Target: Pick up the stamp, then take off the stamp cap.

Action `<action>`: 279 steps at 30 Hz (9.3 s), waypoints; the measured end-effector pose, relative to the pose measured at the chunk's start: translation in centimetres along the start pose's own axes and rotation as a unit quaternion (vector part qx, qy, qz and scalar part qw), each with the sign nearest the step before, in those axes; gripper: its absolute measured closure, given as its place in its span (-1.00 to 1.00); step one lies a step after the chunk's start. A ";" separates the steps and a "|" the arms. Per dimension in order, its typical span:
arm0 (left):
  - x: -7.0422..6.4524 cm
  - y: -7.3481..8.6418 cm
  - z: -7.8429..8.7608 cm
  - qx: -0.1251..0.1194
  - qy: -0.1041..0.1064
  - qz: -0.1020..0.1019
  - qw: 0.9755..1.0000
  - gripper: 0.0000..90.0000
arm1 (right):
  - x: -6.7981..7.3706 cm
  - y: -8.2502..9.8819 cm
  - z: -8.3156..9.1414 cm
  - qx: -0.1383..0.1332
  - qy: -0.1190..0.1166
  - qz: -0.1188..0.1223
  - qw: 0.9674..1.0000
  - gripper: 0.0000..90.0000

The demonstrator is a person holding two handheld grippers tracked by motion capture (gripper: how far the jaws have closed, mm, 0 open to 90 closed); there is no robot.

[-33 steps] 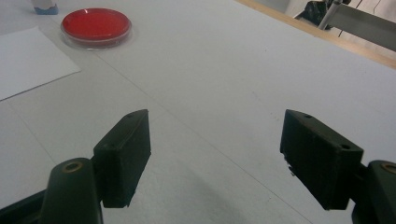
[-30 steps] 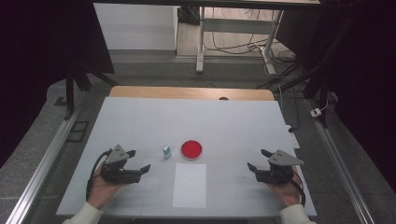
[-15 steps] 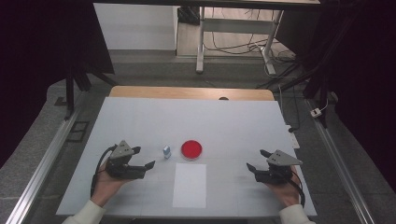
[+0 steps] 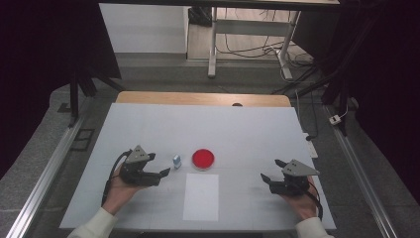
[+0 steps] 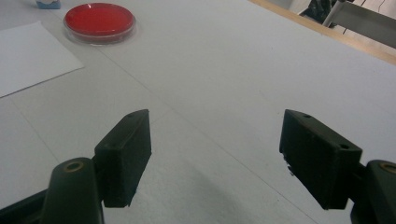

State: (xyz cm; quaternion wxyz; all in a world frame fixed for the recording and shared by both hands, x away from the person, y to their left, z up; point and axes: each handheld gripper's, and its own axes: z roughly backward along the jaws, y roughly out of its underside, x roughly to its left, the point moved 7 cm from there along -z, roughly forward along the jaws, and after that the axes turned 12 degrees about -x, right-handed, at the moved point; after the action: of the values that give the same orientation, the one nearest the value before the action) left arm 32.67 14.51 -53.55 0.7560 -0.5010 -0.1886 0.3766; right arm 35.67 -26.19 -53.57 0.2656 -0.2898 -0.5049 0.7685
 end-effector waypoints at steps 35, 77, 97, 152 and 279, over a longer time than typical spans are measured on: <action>-0.5 -0.5 -4.9 0.040 -0.040 -0.038 0.998 -0.26 | 0.1 0.3 -0.1 0.013 0.000 0.002 1.000 -0.44; -0.8 -0.4 -6.1 0.040 -0.047 -0.050 0.997 0.67 | 0.1 0.4 -0.1 0.011 0.001 0.006 1.000 -0.44; -1.3 -2.5 -4.5 -0.005 -0.014 -0.026 1.000 0.67 | -0.1 0.4 -0.1 0.009 0.013 0.001 1.000 -0.42; -5.8 -6.6 -3.5 -0.061 0.080 -0.033 0.994 0.67 | 0.2 0.4 -0.3 0.008 0.010 0.004 1.000 -0.40; -8.3 -6.9 -6.1 -0.048 0.108 -0.041 0.992 0.67 | 8.4 -2.6 -4.7 -0.021 -0.061 0.005 0.998 -0.34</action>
State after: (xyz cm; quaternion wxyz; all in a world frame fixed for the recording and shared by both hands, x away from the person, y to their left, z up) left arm 34.00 3.04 -49.14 0.7618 -0.5663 -0.1446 0.2794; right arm 33.55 -16.46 -54.11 0.2241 -0.2505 -0.5346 0.7754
